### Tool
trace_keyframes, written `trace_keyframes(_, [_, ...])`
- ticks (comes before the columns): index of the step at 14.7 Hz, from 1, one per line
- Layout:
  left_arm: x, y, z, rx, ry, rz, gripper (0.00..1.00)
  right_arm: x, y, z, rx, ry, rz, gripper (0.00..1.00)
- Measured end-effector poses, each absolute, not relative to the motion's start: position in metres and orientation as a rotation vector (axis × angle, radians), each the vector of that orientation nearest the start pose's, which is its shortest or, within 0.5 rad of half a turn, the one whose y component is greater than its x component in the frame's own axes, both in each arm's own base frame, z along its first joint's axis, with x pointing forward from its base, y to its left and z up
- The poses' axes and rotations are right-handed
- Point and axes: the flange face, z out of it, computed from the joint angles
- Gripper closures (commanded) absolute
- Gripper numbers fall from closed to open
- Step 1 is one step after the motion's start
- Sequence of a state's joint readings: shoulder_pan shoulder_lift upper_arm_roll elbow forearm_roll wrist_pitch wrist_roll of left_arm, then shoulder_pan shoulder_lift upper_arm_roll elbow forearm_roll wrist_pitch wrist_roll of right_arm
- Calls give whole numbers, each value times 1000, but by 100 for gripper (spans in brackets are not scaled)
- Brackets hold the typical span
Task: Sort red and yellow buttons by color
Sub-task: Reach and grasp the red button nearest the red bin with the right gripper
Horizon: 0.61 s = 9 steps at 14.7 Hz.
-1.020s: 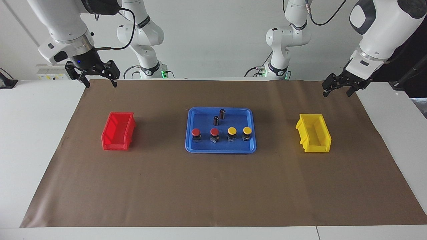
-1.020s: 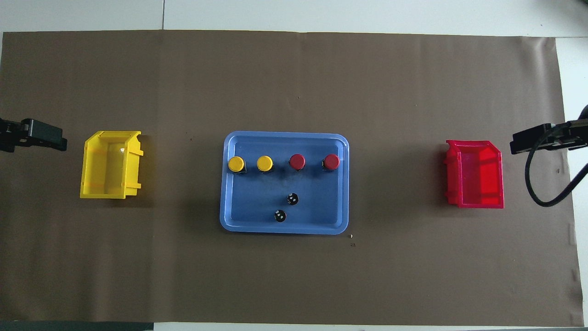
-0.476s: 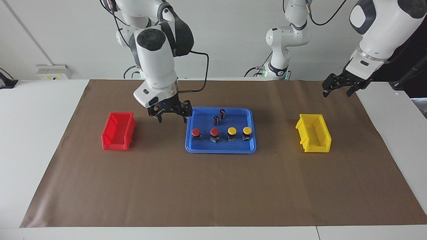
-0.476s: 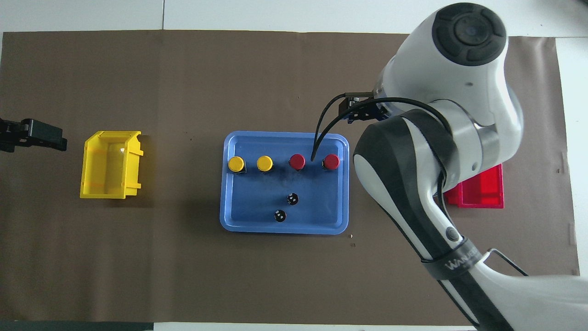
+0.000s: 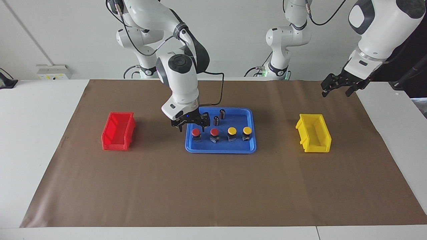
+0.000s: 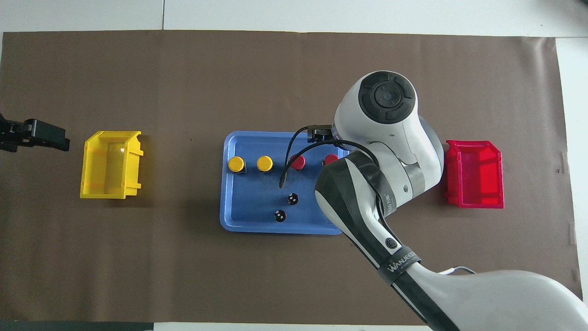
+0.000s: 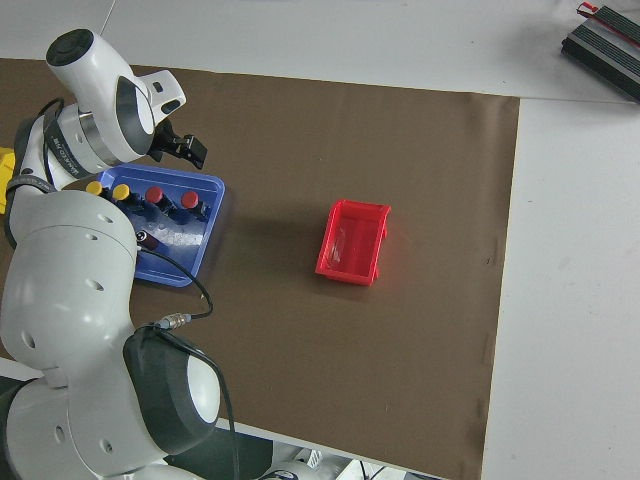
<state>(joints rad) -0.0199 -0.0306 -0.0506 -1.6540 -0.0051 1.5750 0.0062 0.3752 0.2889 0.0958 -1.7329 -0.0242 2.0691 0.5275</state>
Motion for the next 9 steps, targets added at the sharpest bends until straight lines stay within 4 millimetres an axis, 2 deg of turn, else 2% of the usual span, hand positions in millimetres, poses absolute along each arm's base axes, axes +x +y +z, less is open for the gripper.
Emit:
trace_keyframes(5, [542, -39, 602, -3140, 119, 81, 0, 555, 279, 386, -3099, 71, -105, 15])
trace_keyframes(9, [540, -36, 599, -3140, 112, 93, 0, 545, 287, 374, -3095, 39, -116, 18])
